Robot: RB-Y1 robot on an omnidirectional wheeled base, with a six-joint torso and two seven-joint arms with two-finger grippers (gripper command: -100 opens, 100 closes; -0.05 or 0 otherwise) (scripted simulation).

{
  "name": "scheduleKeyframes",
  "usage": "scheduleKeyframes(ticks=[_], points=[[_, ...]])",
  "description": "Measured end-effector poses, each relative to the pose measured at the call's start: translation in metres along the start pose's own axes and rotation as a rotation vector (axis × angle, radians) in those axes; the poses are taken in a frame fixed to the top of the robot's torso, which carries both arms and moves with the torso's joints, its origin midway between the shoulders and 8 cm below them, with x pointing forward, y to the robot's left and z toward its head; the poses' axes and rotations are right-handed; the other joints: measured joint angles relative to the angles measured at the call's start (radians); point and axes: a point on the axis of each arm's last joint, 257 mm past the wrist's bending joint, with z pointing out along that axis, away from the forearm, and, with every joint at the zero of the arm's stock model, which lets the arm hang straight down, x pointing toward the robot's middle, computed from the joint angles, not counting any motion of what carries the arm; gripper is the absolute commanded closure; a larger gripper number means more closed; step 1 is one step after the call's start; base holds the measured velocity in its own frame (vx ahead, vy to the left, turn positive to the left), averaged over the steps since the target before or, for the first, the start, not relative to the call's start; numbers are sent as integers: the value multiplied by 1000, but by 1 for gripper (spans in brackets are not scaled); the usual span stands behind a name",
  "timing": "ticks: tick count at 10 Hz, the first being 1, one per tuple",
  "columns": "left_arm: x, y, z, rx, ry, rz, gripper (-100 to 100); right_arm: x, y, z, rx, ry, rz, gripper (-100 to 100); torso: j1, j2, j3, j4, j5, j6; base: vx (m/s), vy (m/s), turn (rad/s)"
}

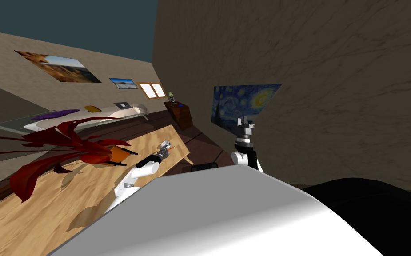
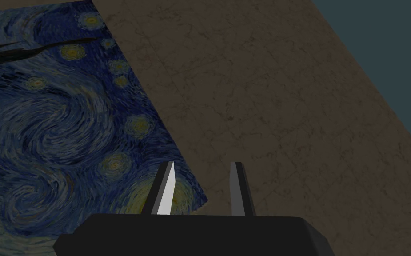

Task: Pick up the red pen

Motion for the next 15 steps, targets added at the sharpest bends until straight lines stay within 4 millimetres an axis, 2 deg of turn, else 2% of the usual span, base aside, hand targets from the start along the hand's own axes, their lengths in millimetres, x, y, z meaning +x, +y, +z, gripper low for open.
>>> scheduleKeyframes(ticks=[3, 7, 10, 15], points=[[-31, 40, 3, -126, -37, -74, -100, 0, 0, 0, 0, 0, 0, 0, 0, 0, 0, 0, 0, -1, -24, 40, -146], [-59, 70, 2, -232, -77, -140, -100, 0, 0, 0, 0, 0, 0, 0, -1, -1, -1, 0, 0, -1, -23, 33, -192], [-89, 95, -2, -328, -121, -222, -100, 0, 0, 0, 0, 0, 0, 0, 1, 0, 0, 0, 0, 0, -37, 55, -203], [-129, 134, -19, -467, -199, -351, -100, 0, 0, 0, 0, 0, 0, 0, 0, -1, 0, 0, 0, 0, -37, 47, -181]])
